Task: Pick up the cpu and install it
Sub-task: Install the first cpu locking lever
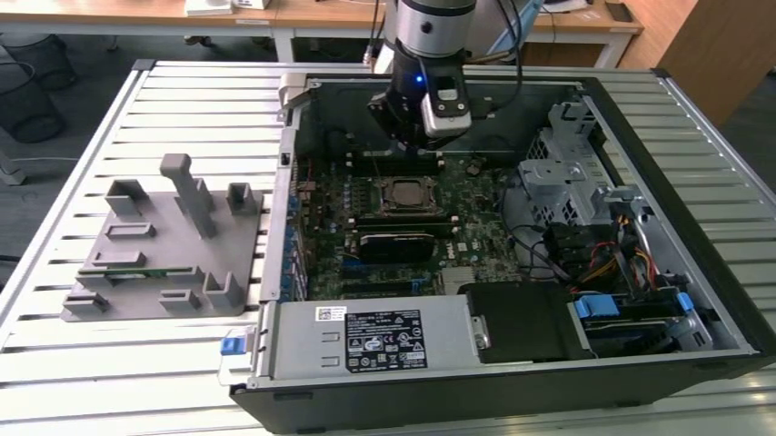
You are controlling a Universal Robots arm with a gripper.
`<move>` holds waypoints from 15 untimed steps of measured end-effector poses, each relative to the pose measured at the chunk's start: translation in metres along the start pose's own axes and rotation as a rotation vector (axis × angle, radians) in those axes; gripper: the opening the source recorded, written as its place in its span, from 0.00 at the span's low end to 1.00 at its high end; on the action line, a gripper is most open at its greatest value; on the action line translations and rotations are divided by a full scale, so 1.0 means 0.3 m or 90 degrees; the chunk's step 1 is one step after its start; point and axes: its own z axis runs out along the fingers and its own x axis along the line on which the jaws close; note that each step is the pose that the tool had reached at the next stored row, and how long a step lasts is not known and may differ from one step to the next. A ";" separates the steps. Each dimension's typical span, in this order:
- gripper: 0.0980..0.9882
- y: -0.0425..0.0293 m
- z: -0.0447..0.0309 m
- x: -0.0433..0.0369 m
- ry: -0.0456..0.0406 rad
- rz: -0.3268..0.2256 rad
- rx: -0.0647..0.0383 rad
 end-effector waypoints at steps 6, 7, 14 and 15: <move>0.01 0.000 0.002 0.000 0.0014 -0.059 -0.004; 0.01 0.000 0.003 0.000 0.0021 -0.070 -0.007; 0.01 0.000 0.004 0.000 -0.0075 -0.115 -0.013; 0.01 -0.001 0.005 0.001 -0.0076 -0.120 -0.013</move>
